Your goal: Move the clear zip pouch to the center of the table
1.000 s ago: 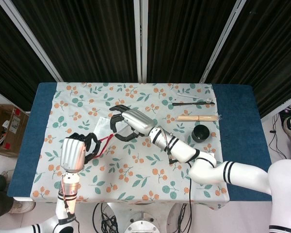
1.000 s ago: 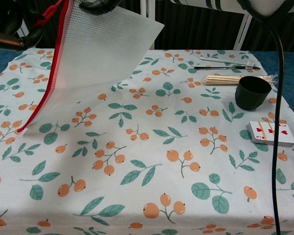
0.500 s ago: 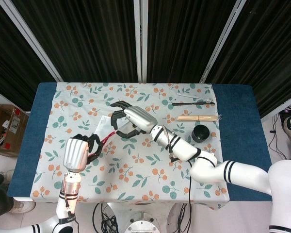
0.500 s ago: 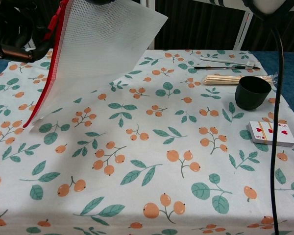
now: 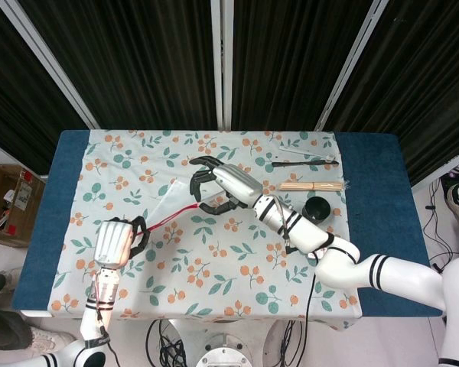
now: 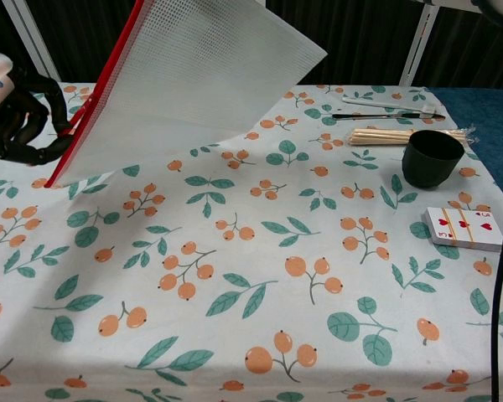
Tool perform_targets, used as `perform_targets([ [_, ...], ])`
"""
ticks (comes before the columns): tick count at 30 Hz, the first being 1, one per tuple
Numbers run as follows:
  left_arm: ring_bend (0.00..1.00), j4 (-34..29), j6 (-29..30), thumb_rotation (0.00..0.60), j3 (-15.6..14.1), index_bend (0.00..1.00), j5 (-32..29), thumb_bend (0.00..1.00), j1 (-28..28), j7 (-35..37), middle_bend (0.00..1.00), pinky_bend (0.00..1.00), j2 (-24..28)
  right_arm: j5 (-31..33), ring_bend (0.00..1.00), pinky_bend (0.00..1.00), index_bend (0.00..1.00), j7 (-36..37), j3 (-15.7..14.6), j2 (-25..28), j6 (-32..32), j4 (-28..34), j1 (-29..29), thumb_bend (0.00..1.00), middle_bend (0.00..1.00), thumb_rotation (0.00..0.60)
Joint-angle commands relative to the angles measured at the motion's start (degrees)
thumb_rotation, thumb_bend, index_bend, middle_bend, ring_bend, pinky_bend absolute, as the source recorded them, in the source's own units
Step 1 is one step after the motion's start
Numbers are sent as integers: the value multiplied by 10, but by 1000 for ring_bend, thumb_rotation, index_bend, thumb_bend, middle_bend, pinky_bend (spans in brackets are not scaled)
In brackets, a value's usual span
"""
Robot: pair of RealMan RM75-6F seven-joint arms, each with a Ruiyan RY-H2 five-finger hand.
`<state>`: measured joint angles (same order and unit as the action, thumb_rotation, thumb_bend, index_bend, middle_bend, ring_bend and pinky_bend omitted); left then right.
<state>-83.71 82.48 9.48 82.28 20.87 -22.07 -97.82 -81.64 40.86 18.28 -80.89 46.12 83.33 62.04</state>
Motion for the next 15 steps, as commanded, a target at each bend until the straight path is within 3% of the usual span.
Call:
perform_targets([
  [1,794,33,-25,600,1,723,-29,429,0,6,831,718,-5,-15,95,61,911,14,-10,17,10,10,-11,477,419,600],
  [15,786,126,-89,600,20,725,-118,432,6,1,827,718,-27,-39,95,61,912,57,-32,30,46,7,-38,477,424,600],
])
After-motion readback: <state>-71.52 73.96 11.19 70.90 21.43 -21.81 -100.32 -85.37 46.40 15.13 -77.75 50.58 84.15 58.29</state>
